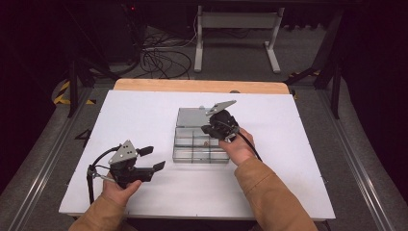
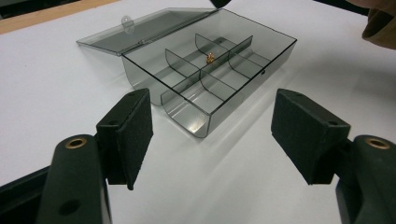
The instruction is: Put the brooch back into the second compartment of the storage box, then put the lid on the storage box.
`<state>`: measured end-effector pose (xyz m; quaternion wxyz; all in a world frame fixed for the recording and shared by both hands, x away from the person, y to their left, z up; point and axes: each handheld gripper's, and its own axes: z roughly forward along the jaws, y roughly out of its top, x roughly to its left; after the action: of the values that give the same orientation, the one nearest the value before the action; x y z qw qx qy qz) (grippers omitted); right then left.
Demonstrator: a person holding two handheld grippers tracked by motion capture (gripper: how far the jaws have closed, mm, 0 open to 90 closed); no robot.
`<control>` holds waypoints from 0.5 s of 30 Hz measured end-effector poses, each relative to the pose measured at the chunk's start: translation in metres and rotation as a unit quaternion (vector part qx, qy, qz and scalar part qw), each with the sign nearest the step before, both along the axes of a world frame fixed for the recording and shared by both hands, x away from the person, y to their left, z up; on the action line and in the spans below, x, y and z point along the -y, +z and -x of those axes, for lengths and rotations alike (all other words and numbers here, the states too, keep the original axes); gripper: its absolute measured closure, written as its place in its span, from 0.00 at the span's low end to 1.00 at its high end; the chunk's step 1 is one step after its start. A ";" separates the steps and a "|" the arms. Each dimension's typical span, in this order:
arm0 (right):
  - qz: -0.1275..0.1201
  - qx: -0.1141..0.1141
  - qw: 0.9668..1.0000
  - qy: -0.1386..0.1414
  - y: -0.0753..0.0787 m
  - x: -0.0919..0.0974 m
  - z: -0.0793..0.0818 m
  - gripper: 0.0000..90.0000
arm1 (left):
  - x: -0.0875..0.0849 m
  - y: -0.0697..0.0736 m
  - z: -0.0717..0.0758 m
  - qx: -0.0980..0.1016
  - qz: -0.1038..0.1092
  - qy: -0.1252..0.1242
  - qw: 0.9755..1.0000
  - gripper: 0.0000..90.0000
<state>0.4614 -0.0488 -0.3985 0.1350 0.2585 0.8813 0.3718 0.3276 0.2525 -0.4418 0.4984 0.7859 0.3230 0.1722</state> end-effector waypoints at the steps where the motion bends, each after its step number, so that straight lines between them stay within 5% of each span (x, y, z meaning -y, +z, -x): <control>1: -0.003 0.002 1.000 0.001 0.002 0.003 0.000 1.00 | 0.000 0.001 0.000 0.001 -0.002 0.000 1.000 0.33; 15: -0.027 0.009 1.000 -0.010 0.017 0.036 -0.001 1.00 | -0.005 0.017 -0.010 -0.015 0.009 0.007 1.000 0.44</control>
<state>0.4625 -0.0845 -0.3820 0.1398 0.2677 0.8671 0.3963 0.3374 0.2571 -0.4251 0.4993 0.7815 0.3376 0.1612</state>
